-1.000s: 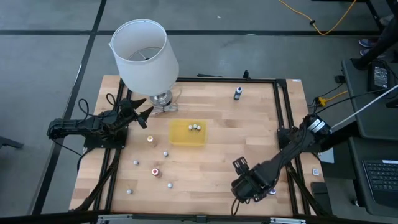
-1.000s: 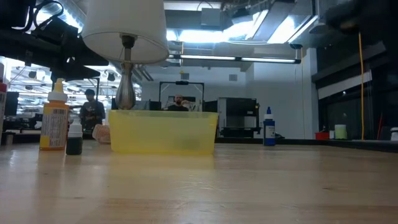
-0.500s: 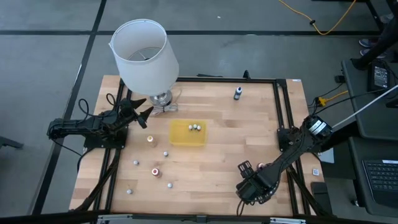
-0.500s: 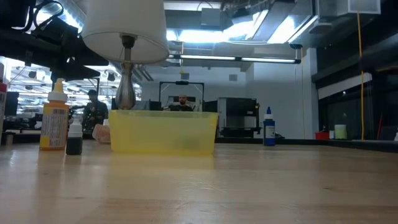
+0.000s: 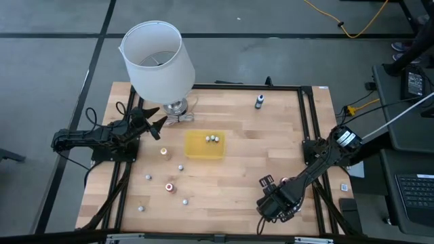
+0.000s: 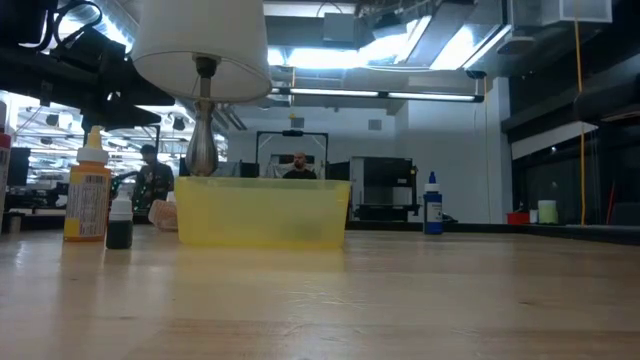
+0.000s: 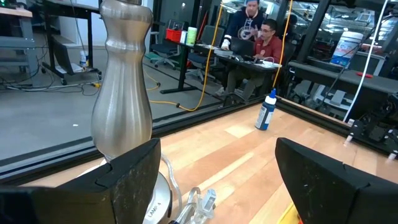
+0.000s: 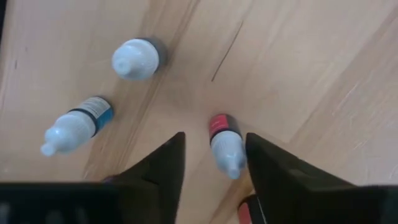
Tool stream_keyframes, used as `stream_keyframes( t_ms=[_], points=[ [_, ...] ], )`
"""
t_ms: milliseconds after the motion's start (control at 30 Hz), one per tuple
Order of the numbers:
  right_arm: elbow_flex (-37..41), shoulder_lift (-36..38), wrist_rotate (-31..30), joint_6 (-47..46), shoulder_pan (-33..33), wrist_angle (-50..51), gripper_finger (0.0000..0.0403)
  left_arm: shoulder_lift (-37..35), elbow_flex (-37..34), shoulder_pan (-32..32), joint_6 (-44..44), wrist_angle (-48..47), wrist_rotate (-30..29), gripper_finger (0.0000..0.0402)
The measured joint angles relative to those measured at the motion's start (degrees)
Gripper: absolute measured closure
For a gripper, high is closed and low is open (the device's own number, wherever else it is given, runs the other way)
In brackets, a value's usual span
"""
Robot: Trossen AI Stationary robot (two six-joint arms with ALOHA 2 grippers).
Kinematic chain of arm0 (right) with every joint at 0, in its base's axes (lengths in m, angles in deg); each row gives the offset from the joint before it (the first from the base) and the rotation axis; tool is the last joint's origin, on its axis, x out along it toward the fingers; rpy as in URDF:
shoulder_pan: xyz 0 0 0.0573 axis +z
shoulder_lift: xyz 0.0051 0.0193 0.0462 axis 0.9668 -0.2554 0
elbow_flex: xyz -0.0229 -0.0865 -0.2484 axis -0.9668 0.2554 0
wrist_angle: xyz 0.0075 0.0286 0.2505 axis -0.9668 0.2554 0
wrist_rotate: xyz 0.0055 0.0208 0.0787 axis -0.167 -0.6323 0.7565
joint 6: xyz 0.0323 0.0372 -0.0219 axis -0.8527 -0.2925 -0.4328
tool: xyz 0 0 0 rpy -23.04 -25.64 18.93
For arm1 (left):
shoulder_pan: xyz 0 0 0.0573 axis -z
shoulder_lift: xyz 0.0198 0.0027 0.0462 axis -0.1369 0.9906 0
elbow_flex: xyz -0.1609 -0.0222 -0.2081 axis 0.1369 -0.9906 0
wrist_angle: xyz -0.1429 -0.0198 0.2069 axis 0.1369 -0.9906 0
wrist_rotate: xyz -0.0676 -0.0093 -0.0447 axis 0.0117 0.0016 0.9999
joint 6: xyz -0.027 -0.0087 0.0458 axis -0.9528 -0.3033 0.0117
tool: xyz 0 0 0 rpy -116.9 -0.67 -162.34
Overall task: Pick & Place food coloring
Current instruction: Put the red food coloring bottle into the yellow bin
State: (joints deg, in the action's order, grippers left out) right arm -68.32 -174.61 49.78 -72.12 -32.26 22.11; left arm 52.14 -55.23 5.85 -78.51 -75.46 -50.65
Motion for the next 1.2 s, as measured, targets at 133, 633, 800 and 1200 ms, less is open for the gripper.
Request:
stream_keyframes(
  t_ms=[133, 633, 800, 1200],
  points=[
    [0.0, 0.0, 0.0, 0.2, 0.0, 0.0, 0.0289, 0.0, 0.0, 0.0, 0.0, 0.0, 0.0, 0.009],
    [-2.8, 0.0, -1.5, 0.5, -0.6, 6.7, 0.0332, 0.0, 0.0, 0.0, 0.0, 0.0, 0.0, 0.009],
    [-8.3, 0.1, -1.6, 2.2, -1.6, 12.7, 0.0344, 0.0, 0.0, 0.0, 0.0, 0.0, 0.0, 0.0089],
    [-26.4, 0.1, -4.6, 4.5, -5.7, 27.5, 0.0342, 0.0, 0.0, 0.0, 0.0, 0.0, 0.0, 0.009]
  ],
)
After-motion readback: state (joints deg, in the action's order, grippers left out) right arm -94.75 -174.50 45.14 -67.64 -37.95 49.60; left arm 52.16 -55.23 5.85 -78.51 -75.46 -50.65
